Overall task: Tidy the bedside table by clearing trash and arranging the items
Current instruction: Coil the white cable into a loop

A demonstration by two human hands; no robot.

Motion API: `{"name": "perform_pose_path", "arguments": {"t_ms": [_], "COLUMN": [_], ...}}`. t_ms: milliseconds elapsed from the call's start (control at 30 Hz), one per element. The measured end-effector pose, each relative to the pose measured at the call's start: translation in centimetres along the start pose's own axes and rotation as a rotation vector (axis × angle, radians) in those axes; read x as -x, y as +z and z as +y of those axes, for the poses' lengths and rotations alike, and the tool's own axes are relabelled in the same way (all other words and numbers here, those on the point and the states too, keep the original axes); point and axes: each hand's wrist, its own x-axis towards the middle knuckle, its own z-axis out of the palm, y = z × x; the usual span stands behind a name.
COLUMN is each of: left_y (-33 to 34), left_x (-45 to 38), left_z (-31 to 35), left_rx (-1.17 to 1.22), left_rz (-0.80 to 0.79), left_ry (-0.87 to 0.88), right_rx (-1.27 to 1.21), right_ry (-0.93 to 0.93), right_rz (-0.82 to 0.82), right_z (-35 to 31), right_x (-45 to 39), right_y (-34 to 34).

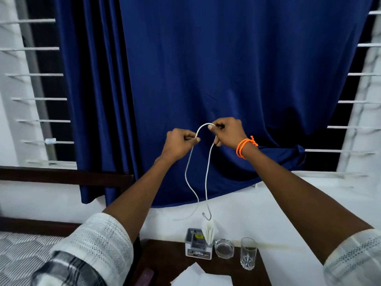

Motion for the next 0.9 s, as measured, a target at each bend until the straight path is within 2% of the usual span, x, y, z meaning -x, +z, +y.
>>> {"name": "perform_pose_path", "arguments": {"t_ms": [167,267,500,700,900], "left_y": [0.3,0.4,1.6,1.6,1.0], "left_x": [-0.5,-1.1,-0.8,0.1,-0.6], "left_z": [0.7,1.8,2.9,1.8,2.6], "left_rx": [0.034,0.034,0.026,0.081,0.114], "left_rz": [0.096,0.087,0.003,-0.008,0.03], "left_ry": [-0.001,0.035,0.086,-0.005,0.0], "right_rx": [0.026,-0.012,-0.047,-0.068,-0.087], "right_ry": [0.011,0.006,-0.017,0.033,0.041], "right_rz": [-0.064,-0.106,-0.079,0.016,-0.104], "right_z": [0.7,1.0,0.9,1.1,1.5], "right_x": [0.4,0.9,1.3,0.9,1.3], "right_y": [-1.4,-1.7,-1.1,-1.4,-1.2]}}
